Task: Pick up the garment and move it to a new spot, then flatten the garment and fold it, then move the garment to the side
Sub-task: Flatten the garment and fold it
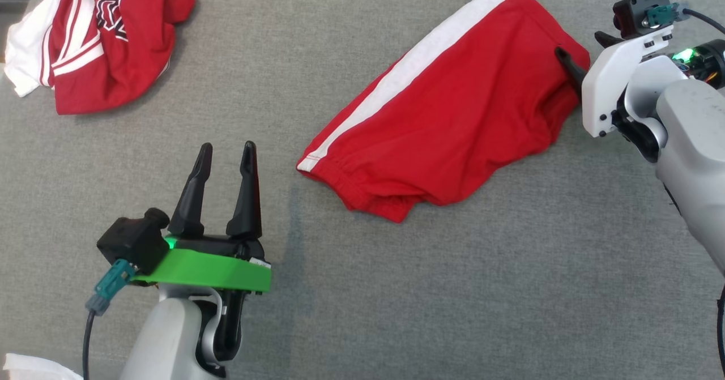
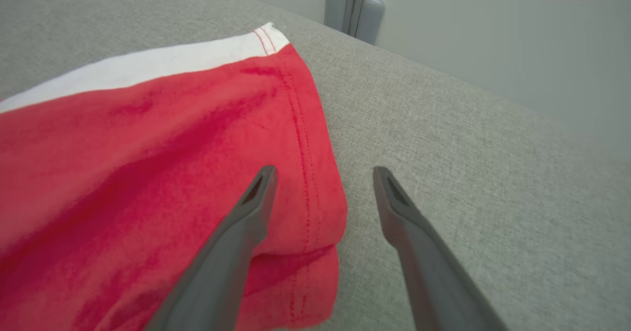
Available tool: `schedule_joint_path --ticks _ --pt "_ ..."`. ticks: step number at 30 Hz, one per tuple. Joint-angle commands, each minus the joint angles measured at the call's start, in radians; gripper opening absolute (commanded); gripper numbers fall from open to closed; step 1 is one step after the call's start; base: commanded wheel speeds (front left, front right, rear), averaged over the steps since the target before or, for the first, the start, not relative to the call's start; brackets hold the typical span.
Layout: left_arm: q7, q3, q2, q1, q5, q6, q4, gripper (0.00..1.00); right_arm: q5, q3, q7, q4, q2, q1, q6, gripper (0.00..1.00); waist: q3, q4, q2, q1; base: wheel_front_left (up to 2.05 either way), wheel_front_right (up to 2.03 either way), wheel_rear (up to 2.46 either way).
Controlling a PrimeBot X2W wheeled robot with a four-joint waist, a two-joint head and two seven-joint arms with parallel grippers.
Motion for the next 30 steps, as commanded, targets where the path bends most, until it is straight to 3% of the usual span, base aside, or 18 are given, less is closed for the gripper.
schedule_joint_path --ticks 1,12,13,16,23,30 --pt "0.000 0.015 -0.010 0.011 0.014 -0.002 0.004 1.00 0.009 0.006 0.006 0.010 -0.004 0.011 -0.001 1.00 0.014 0.011 -0.0001 0.0000 0.00 0.00 0.00" --pt "0.000 0.061 -0.044 0.011 0.049 -0.015 0.025 1.00 0.021 0.045 0.079 0.101 0.038 0.022 -0.001 1.00 0.029 0.035 -0.0001 0.0000 0.00 0.00 0.00" --pt "0.000 0.063 -0.045 0.011 0.050 -0.016 0.026 1.00 0.023 0.046 0.079 0.104 0.042 0.023 -0.001 0.58 0.029 0.034 -0.0001 0.0000 0.00 0.00 0.00" --pt "0.000 0.070 -0.046 0.011 0.058 -0.018 0.025 1.00 0.029 0.049 0.053 0.104 0.053 0.022 -0.001 0.00 0.024 0.026 -0.0001 0.0000 0.00 0.00 0.00" --pt "0.000 0.088 -0.047 -0.010 0.082 -0.017 0.021 1.00 0.051 0.015 -0.082 0.105 0.082 0.011 -0.001 0.00 -0.008 -0.028 -0.0001 0.0000 0.00 0.00 0.00" --pt "0.000 0.111 -0.043 -0.021 0.111 -0.018 0.031 1.00 0.108 -0.013 -0.197 0.075 0.100 0.086 -0.001 0.00 -0.065 -0.137 -0.0001 0.0000 0.00 0.00 0.00"
